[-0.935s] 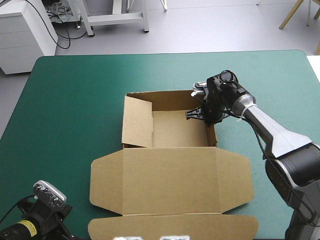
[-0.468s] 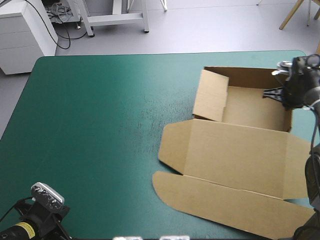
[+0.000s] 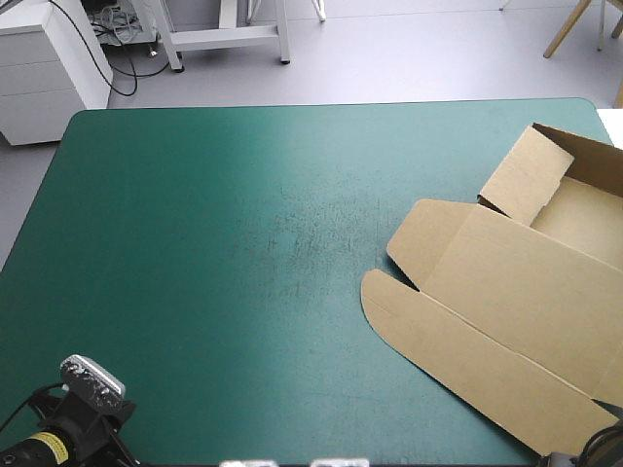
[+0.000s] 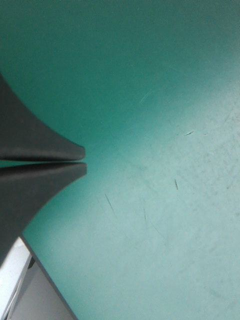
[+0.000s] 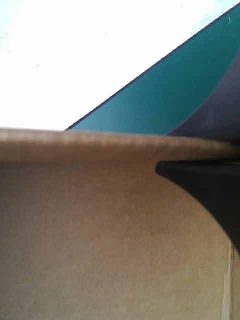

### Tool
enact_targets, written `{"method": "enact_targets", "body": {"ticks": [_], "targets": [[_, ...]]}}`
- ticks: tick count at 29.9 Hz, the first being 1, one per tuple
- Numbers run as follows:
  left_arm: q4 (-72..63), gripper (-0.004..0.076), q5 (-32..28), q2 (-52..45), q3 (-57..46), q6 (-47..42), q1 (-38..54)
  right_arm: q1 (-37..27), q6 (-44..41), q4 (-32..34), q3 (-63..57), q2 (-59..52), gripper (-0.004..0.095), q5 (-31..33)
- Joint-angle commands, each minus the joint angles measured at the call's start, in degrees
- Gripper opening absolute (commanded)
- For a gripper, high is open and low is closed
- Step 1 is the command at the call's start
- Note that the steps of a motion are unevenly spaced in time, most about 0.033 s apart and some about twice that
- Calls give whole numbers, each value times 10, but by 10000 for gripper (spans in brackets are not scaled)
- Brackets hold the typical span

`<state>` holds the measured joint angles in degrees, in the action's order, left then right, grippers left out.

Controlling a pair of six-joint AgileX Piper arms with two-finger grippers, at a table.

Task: Fold the box

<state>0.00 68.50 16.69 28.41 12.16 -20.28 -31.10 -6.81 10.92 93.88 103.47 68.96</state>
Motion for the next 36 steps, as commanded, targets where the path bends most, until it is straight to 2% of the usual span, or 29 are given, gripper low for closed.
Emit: {"method": "enact_targets", "body": {"ticks": [1,3,5,7,8,20,31,34,36], "targets": [[-4,-10,-26,8,13,-1,-2,-6,31,11,15,-18,56,0],[-4,-10,-26,8,13,-1,-2,-6,43,-6,11,-15,151,0],[0,-10,-26,8,13,-1,-2,-6,54,-20,10,-14,311,0],[-4,-10,-26,8,13,-1,-2,-6,68,-18,10,-14,410,-3],[-4,-10,-26,8,13,-1,-2,-6,76,-13,10,-14,428,-4],[7,-10,-26,8,13,-1,-2,-6,76,-21,10,-41,435,0],[7,-10,-26,8,13,-1,-2,-6,78,-117,10,-141,432,0],[7,-10,-26,8,13,-1,-2,-6,116,-140,10,-179,399,0],[7,-10,-26,8,13,-1,-2,-6,143,-157,9,-206,342,0]]}}
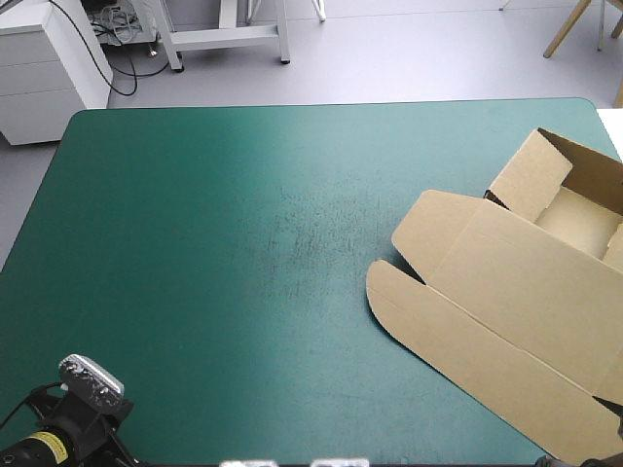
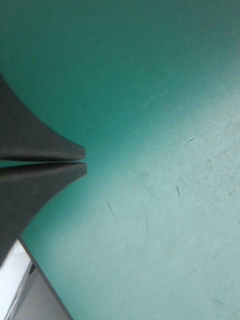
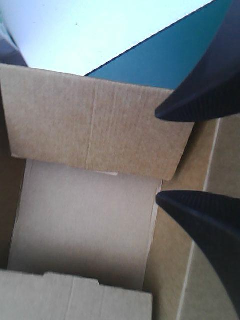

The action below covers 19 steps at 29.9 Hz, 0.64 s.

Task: Fold the box

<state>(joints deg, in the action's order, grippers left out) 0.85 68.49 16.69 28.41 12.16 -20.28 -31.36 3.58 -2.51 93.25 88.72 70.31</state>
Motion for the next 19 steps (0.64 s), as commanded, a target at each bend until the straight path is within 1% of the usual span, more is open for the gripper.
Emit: {"method": "enact_targets", "body": {"ticks": [1,2,4,6,9,11,16,19], "targets": [[-2,-10,-26,8,13,-1,-2,-4,44,-36,14,-74,309,-13],[-2,-10,-26,8,13,-1,-2,-4,44,-50,11,-91,257,-13],[-2,-10,-26,8,13,-1,-2,-4,45,-74,-3,-126,121,-13],[-2,-10,-26,8,13,-1,-2,-4,48,-81,-21,-159,-19,-13],[-2,-10,-26,8,13,-1,-2,-2,72,-85,-65,-210,-14,-15],[-2,-10,-26,8,13,-1,-2,9,72,-81,-104,-248,-14,-28],[-2,-10,-26,8,13,-1,-2,67,98,-80,-197,-334,-14,-34],[-2,-10,-26,8,13,-1,-2,108,109,-65,-250,-387,-14,-32]]}}
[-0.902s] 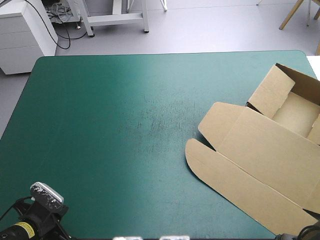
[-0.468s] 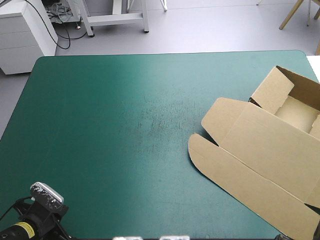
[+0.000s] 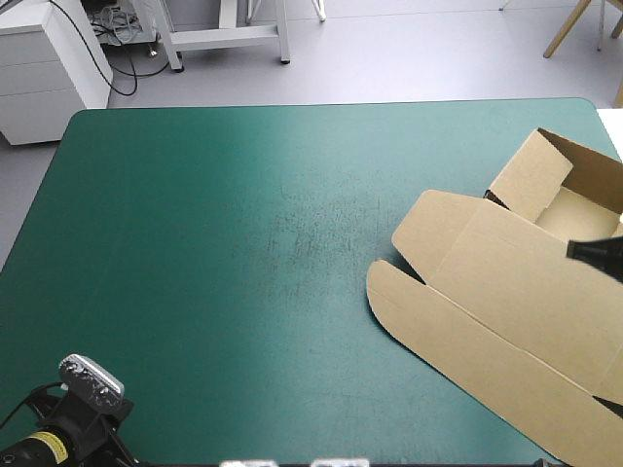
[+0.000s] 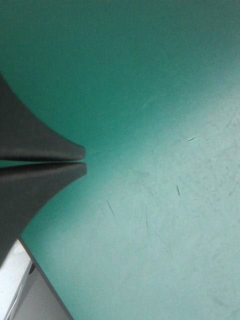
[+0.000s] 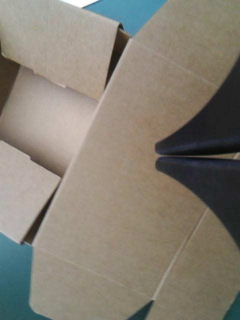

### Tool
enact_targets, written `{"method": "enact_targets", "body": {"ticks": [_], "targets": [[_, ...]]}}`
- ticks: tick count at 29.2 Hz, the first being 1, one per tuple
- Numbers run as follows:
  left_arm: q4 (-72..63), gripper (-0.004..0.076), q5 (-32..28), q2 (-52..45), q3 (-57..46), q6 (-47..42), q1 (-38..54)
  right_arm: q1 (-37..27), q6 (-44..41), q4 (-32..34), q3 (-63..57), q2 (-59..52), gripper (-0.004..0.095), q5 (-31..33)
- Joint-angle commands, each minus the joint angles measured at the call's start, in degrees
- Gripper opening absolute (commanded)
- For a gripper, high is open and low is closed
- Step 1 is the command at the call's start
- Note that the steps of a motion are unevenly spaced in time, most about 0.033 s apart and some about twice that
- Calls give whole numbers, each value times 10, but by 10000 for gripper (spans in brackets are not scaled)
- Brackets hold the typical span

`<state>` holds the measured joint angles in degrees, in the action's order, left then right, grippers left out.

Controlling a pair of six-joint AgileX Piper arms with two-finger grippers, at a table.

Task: Fold the box

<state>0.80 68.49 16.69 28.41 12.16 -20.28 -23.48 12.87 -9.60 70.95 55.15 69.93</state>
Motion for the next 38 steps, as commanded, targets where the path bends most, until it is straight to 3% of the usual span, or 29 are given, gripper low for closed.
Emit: {"method": "enact_targets", "body": {"ticks": [1,7,22,38], "targets": [[-1,-10,-26,8,13,-1,-2,43,17,13,-40,-69,-14,-28],[-1,-10,-26,8,13,-1,-2,99,17,18,-116,-161,-14,-19],[-1,-10,-26,8,13,-1,-2,136,57,2,-266,-355,-14,-17],[-1,-10,-26,8,13,-1,-2,136,54,-13,-356,-379,-14,-55]]}}
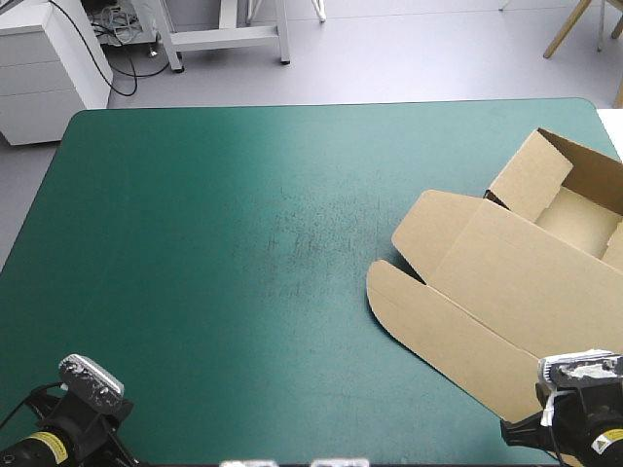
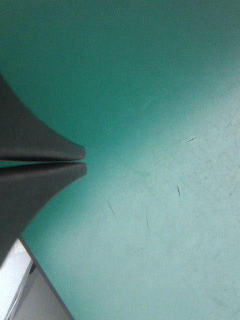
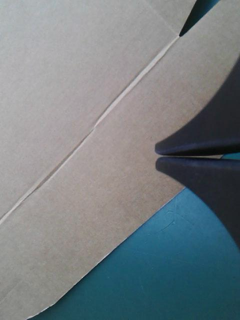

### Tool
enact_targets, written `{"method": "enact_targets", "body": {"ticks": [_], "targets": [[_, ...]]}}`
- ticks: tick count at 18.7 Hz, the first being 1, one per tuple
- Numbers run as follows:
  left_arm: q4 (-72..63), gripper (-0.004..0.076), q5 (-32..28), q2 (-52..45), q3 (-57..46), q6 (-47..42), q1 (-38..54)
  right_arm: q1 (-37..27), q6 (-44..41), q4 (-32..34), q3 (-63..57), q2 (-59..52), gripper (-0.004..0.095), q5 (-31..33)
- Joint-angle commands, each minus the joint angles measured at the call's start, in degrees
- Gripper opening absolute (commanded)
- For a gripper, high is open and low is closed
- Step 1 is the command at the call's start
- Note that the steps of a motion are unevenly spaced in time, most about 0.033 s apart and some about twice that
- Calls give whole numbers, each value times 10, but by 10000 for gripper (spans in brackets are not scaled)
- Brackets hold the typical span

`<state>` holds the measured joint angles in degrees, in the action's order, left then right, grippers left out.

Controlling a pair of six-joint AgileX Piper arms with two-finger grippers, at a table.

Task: Fold the box

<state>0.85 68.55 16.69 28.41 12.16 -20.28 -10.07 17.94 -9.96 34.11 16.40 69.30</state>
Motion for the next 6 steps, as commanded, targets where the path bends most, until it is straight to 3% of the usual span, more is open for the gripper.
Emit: {"method": "enact_targets", "body": {"ticks": [1,6], "targets": [[-2,-10,-26,8,13,-1,-2,2,4,-9,12,8,-14,-57],[-2,-10,-26,8,13,-1,-2,2,4,-9,6,8,-14,-123]]}}
